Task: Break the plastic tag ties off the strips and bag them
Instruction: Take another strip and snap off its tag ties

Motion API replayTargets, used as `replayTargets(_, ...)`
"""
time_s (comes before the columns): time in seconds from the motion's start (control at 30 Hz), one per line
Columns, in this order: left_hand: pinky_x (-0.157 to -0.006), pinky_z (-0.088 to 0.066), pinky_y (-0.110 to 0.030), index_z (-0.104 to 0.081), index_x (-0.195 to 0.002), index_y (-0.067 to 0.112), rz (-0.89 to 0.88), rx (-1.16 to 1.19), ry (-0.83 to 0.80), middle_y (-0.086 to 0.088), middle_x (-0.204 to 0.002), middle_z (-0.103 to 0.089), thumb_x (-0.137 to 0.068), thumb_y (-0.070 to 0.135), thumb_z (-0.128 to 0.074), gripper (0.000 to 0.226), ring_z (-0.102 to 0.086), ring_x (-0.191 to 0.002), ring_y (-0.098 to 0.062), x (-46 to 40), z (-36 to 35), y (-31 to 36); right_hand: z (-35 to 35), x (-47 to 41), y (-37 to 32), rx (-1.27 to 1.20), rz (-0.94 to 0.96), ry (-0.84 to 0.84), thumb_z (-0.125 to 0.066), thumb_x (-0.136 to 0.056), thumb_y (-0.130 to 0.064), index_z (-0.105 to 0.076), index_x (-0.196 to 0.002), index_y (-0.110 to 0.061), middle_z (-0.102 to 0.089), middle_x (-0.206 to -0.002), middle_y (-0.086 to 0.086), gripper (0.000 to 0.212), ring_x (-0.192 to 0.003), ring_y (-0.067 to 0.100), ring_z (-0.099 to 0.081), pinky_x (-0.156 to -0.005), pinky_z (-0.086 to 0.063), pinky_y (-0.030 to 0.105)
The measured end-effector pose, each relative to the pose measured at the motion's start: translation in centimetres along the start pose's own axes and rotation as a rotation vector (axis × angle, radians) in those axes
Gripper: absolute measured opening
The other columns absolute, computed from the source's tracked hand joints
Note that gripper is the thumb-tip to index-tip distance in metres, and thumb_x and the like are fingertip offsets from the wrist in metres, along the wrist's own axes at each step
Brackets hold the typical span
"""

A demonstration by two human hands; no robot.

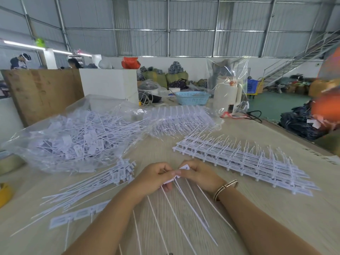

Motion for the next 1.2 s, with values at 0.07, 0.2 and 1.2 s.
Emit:
replayTargets(0.07,-0.052,-0.046,-0.016,-0.062,-0.077,0.010,0.027,0.057,-0.017,0.005,-0.049,-0.061,-0.093,0.013,-0.057,0.017,-0.057,-0.047,-0.005,0.1,0.0,0.2,0.0,0.2,-0.2,-0.028,0.043,0.013,-0.063,-0.087,-0.020,-0.064,-0.071,-0.019,-0.053,-0.063,-0.014,0.016,-0.061,-0.002,-0.046,-0.061,-0.035,0.008)
replayTargets(0.2,-0.050,-0.045,-0.016,-0.057,-0.075,0.006,0.065,0.202,-0.038,0.002,-0.050,-0.059,-0.094,0.006,-0.051,0.020,-0.054,-0.046,-0.006,0.3,0.4,0.6,-0.4,0.2,-0.7,0.018,0.140,0.121,-0.064,-0.087,-0.016,-0.067,-0.073,-0.012,-0.058,-0.069,-0.006,0.014,-0.064,0.002,-0.048,-0.064,-0.037,0.011)
replayTargets(1.2,-0.054,-0.044,-0.021,-0.061,-0.082,0.007,0.117,0.331,-0.064,-0.001,-0.066,-0.058,-0.089,-0.003,-0.050,0.017,-0.052,-0.052,-0.009,0.2,0.1,0.4,-1.0,-1.3,1.1,0.314,-0.003,0.092,-0.035,-0.099,-0.017,-0.059,-0.095,-0.022,-0.051,-0.096,-0.009,0.025,-0.099,0.013,-0.043,-0.091,-0.023,0.031)
Point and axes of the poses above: each hand's wrist, its own x-axis away from the middle knuckle, its own z-axis out of the back of the hand, y = z × x, the point moved 4 cm from there along -x, towards the middle knuckle
